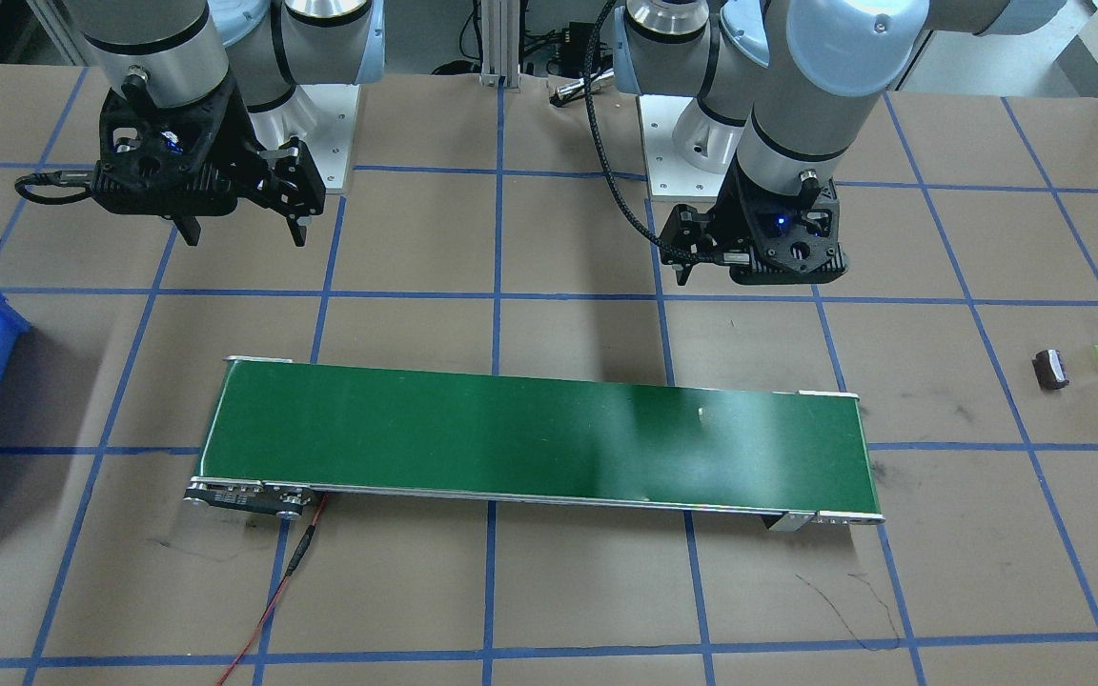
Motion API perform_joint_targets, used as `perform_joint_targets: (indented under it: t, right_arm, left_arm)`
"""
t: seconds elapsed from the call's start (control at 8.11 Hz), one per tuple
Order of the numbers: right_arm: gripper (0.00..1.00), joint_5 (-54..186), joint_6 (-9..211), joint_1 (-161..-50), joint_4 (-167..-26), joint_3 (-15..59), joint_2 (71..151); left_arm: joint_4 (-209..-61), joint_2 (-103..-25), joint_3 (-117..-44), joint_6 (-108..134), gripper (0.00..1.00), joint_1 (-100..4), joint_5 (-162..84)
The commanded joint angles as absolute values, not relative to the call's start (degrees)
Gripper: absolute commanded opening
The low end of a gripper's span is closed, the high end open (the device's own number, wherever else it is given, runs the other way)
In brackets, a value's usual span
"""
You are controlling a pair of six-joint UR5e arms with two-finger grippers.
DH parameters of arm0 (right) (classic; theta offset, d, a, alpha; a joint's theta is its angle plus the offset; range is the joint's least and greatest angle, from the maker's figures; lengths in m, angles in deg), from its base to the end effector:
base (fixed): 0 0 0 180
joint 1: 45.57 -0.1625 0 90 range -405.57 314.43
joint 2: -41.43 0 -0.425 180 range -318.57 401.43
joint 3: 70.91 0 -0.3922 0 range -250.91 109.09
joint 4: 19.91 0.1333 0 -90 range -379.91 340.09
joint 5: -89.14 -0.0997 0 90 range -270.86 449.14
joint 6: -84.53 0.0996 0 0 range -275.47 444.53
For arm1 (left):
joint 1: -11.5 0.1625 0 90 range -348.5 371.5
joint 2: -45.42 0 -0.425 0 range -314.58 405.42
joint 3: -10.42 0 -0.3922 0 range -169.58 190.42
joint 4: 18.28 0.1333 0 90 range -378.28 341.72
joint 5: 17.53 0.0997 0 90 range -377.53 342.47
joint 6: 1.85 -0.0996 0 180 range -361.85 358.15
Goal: Move capacitor from left to right
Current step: 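Move the left gripper down toward the brown capacitor beside the belt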
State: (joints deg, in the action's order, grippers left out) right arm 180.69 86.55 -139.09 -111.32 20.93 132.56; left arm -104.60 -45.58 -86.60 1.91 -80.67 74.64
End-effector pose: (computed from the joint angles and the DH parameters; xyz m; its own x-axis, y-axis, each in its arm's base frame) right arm 0.1601 -0.4758 0.4842 -0.9993 -0.0258 0.0266 -0.0262 0.9996 -0.0132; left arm -0.1479 -0.4824 0.4259 -0.9988 -0.0247 -0.0426 -0.0278 0.9969 0.0730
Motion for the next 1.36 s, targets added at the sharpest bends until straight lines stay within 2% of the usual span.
perform_joint_targets:
  t: [0.0, 0.49, 0.74, 1.23]
  right_arm:
    - [1.0, 180.55, 86.55, -139.09, -111.58, 20.94, 132.57]
    - [1.0, 180.64, 86.55, -139.09, -111.58, 20.94, 132.57]
    - [1.0, 180.63, 86.55, -139.09, -111.58, 20.94, 132.57]
    - [1.0, 180.55, 86.55, -139.09, -111.58, 20.94, 132.57]
  left_arm:
    - [-105.03, -44.85, -86.53, 1.85, 1.0, -78.78, 75.1]
    - [-104.68, -46.07, -86.96, -15.42, 1.0, -53.77, 74.84]
    - [-104.15, -46.6, -86.88, -27.63, 1.0, -45.05, 75.02]
    - [-102.84, -47.57, -87.22, -34.79, 1.0, -38.69, 76.69]
